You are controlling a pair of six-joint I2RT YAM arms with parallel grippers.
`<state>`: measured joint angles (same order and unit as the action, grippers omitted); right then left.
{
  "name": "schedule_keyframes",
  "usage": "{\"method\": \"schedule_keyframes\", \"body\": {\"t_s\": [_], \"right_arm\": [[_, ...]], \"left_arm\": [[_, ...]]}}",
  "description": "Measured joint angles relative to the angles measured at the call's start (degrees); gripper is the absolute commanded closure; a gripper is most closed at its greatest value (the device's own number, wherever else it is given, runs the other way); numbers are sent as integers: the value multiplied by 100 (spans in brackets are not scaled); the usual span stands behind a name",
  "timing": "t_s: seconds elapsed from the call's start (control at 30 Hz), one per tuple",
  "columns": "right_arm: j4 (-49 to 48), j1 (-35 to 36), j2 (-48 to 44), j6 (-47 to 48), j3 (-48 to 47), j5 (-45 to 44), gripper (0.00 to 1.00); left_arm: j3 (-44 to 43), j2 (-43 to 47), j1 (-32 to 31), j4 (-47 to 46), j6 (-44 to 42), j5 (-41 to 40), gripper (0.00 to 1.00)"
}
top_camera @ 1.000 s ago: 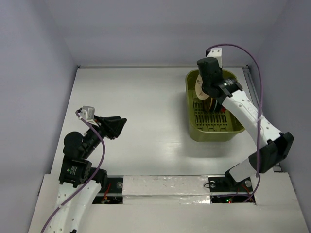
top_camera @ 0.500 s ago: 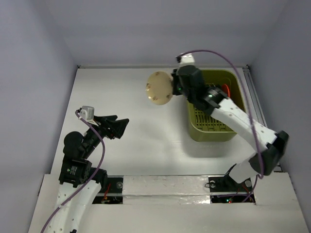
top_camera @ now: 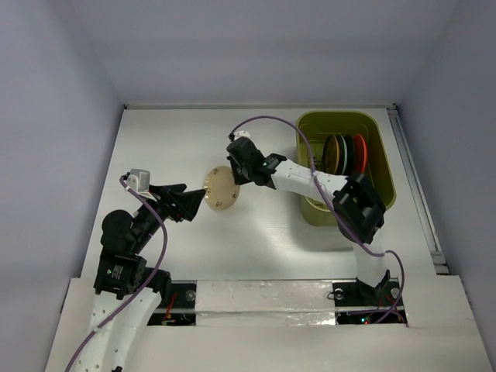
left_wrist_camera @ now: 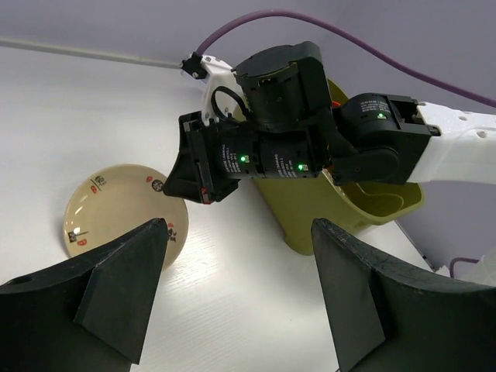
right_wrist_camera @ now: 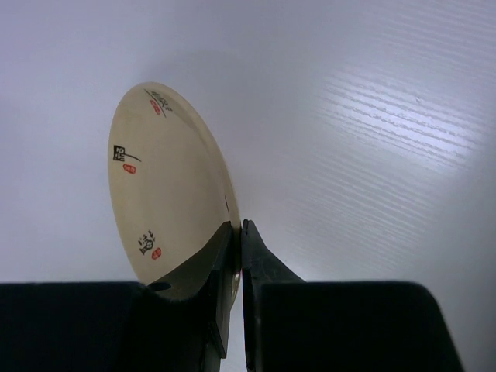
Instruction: Unload the plates from the dish rack
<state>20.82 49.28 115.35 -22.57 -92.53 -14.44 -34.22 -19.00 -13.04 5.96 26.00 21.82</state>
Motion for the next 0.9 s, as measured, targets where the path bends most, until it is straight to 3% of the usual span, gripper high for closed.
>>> {"method": "schedule_keyframes", "body": {"t_s": [0.17,0.3,0.4,0.57,0.63,0.67,0.73,0.77,0.8,0.87,0.9], "right_arm": [[-177,-17,66,-85,0,-116,91],[-201,-17,140,-153,0,-267,64],[-184,-20,170,-157,4,-313,49],[-151,-7,-35,-92,79,-326,28],[-105,-7,-317,-50,162,-361,26],[-57,-7,-511,-13,201,-398,27],[20,-7,-990,72,282,-533,45],[28,-7,-1239,107,319,-612,59],[48,-7,-1526,153,354,-743,85],[57,-26,-2111,227,428,-1069,100],[76,-74,-2404,269,490,-1191,100]], "left_arm": [[0,0,0,0,0,2,28],[0,0,0,0,0,2,28],[0,0,0,-2,0,2,28],[0,0,2,-2,2,2,28],[0,0,2,-2,2,2,28],[0,0,2,-2,2,4,28],[0,0,2,-2,2,4,28],[0,0,2,-2,2,4,28],[0,0,2,-2,2,4,28],[0,0,2,-2,2,4,28],[0,0,2,-2,2,4,28]]}}
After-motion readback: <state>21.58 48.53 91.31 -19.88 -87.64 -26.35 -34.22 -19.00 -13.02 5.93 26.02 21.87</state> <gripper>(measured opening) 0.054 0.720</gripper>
